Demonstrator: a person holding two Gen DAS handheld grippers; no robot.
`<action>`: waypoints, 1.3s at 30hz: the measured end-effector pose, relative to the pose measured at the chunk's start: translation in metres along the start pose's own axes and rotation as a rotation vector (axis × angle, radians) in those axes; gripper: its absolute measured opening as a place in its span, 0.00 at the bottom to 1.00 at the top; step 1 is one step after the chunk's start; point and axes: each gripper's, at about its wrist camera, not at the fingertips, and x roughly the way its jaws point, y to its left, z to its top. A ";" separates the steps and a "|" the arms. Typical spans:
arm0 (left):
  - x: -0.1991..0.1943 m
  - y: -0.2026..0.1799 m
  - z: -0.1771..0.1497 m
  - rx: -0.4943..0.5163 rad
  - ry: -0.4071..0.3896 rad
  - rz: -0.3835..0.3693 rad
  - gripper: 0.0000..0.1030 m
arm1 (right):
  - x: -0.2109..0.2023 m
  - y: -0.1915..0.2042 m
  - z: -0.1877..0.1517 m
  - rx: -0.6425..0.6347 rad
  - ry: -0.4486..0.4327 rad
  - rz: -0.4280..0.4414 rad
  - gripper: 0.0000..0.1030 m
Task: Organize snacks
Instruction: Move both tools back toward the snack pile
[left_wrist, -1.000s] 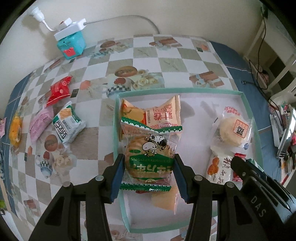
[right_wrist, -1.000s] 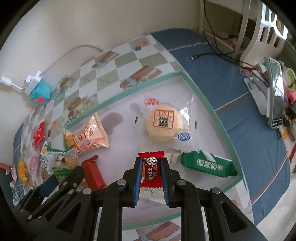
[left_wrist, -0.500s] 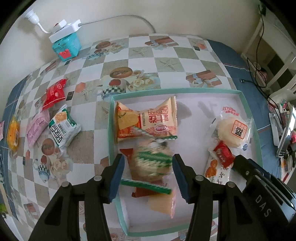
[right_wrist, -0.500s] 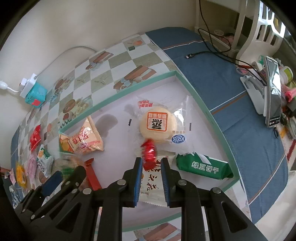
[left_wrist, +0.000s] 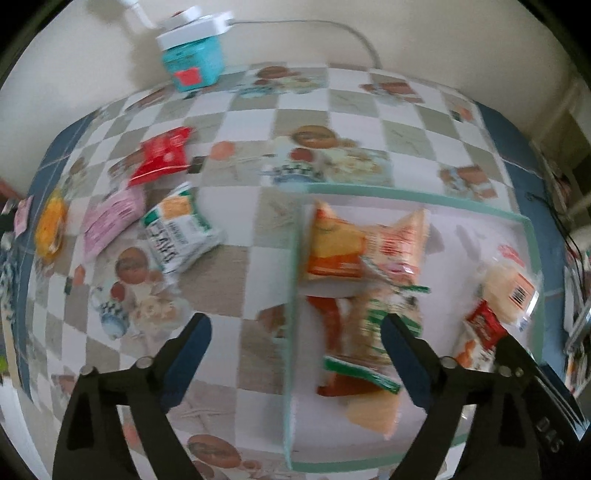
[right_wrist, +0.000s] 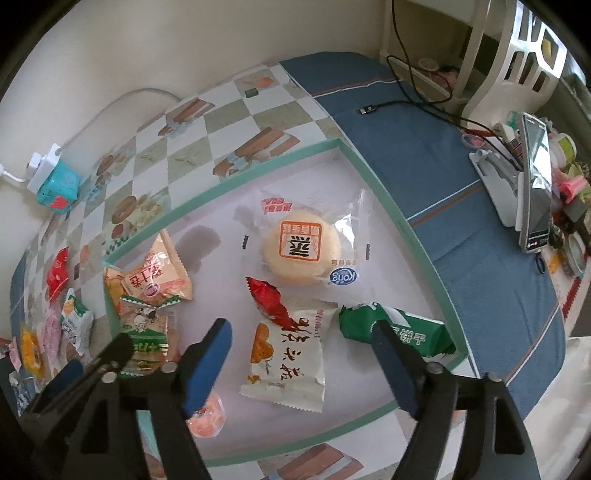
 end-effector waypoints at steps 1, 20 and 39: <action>0.001 0.004 0.000 -0.014 0.004 0.005 0.91 | 0.000 0.000 0.000 0.001 0.000 -0.003 0.92; 0.004 0.050 0.008 -0.124 0.052 0.032 0.92 | -0.003 0.013 0.000 -0.026 -0.013 -0.009 1.00; -0.021 0.091 0.013 -0.140 -0.014 0.097 0.92 | -0.050 0.085 -0.012 -0.158 -0.110 0.034 1.00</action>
